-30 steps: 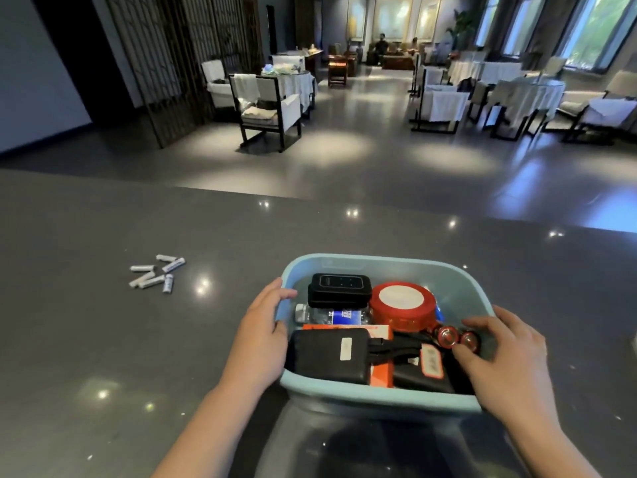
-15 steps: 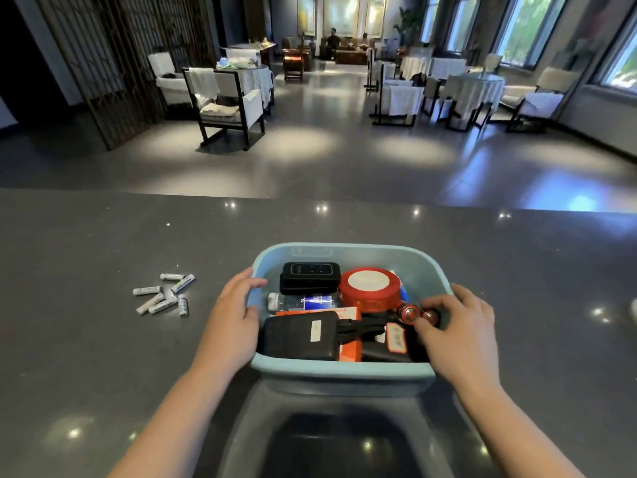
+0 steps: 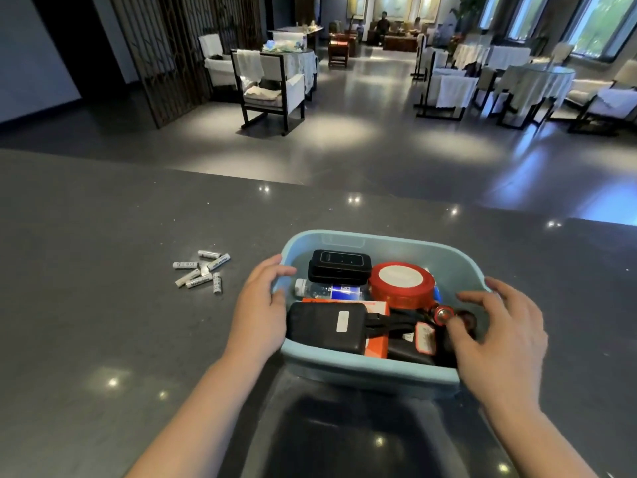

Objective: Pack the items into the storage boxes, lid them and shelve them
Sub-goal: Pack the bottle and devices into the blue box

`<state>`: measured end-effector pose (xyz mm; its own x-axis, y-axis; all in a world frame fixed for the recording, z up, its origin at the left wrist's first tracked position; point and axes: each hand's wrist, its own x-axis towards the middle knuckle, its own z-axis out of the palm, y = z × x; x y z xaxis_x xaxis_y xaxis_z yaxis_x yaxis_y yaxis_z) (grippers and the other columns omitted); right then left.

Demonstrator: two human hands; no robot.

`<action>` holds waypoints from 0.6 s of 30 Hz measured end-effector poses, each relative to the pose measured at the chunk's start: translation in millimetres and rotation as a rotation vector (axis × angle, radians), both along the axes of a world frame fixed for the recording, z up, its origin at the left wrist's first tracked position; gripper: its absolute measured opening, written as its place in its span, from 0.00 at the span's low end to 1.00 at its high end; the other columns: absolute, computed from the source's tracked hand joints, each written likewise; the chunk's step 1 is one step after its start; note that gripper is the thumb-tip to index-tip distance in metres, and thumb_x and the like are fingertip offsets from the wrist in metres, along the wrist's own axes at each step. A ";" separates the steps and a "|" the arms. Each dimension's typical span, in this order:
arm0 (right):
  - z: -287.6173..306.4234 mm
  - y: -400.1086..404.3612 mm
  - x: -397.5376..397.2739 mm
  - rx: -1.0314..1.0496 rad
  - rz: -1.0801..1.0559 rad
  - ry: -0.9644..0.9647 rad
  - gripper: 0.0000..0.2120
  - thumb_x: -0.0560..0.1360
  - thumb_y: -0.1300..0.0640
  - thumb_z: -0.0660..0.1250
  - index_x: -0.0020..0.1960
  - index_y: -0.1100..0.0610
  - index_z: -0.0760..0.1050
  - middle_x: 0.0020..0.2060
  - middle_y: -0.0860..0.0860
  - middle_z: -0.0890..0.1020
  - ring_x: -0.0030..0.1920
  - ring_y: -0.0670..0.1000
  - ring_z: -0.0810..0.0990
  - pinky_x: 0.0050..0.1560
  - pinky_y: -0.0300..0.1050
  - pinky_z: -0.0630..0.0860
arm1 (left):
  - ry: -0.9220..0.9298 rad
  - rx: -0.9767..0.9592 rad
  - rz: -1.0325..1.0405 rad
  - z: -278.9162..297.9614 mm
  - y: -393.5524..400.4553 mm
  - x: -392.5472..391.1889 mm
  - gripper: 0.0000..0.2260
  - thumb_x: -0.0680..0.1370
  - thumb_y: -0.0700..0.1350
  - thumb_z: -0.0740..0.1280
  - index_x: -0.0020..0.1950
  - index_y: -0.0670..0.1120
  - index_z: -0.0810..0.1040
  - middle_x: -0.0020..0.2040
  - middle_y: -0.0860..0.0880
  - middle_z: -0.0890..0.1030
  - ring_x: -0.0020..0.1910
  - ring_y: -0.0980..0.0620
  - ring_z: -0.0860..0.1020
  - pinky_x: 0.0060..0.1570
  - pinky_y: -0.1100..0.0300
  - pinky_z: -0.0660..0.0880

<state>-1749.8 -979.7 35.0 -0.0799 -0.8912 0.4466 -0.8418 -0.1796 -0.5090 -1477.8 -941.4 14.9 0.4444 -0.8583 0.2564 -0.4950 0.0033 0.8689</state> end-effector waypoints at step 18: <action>-47.3 63.1 298.7 -0.007 0.796 -0.150 0.14 0.68 0.61 0.67 0.52 0.51 0.78 0.54 0.44 0.79 0.57 0.47 0.76 0.57 0.50 0.74 | -0.244 0.096 -0.019 -32.6 42.2 215.7 0.18 0.71 0.33 0.69 0.54 0.53 0.79 0.51 0.58 0.79 0.53 0.56 0.76 0.55 0.63 0.70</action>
<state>-1451.0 -916.6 -12.3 0.5175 -0.7034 0.4872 -0.3829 -0.6996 -0.6033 -1262.1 -899.2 -17.7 0.3634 -0.8913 0.2712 -0.6905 -0.0622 0.7207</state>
